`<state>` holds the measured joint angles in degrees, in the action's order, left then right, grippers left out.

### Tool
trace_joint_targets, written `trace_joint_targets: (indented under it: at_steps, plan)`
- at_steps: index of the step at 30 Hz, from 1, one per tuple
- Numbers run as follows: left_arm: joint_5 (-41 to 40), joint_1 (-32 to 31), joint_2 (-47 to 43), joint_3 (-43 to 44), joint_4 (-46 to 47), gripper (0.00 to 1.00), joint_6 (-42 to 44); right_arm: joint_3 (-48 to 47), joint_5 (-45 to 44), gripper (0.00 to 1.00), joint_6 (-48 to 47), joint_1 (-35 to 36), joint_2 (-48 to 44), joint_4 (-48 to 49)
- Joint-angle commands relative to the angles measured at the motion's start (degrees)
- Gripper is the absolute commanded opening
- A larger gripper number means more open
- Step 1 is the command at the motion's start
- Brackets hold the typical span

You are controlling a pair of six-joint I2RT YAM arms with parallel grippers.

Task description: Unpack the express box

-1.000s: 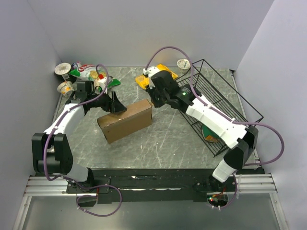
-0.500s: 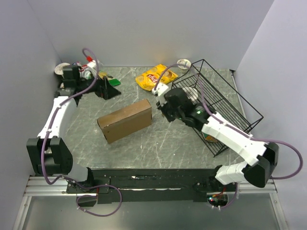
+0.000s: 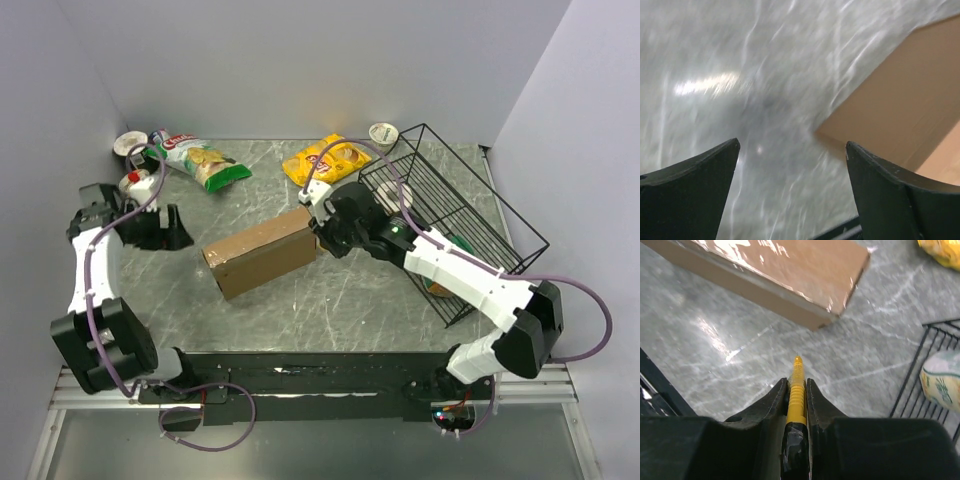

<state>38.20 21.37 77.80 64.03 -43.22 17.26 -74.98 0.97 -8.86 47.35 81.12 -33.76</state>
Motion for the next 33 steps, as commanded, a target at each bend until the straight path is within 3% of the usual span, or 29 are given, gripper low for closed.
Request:
trace_joint_targets:
  at_steps: [1, 4, 7, 10, 18, 25, 31, 33]
  plan:
    - [-3.83, 4.55, -5.9, -3.1, -9.06, 0.89, 12.93, -4.29, 2.72, 0.0, 0.42, 0.99, 2.54, 2.38]
    - [-1.64, 6.23, -6.87, -6.36, -15.1, 0.81, 25.24, -6.05, 3.07, 0.0, 1.48, 0.99, 4.13, 1.15]
    - [7.92, 5.71, -7.05, -9.17, -23.9, 0.8, 40.43, -6.23, 2.72, 0.0, 1.83, 1.07, 4.66, 0.89]
    - [12.16, 1.69, -6.87, -11.12, -23.5, 0.81, 43.21, -5.71, 2.19, 0.0, 1.92, 0.99, 4.4, 0.89]
    - [17.86, -4.57, -6.08, -12.0, -9.87, 0.88, 31.89, -4.39, 0.52, 0.0, -0.1, 0.99, 1.59, -0.17]
    - [23.06, -17.05, -3.8, -12.0, 1.11, 0.88, 21.25, -3.68, -2.46, 0.0, -2.3, 0.55, -2.54, -2.62]
    - [21.58, -24.88, -0.46, -11.91, 14.45, 0.87, 9.21, -5.96, -3.87, 0.0, -3.26, -1.03, -4.04, -6.4]
    - [20.17, -24.97, 0.07, -11.39, 16.06, 0.96, 6.14, -7.63, -3.44, 0.0, -3.62, -1.38, -3.87, -8.16]
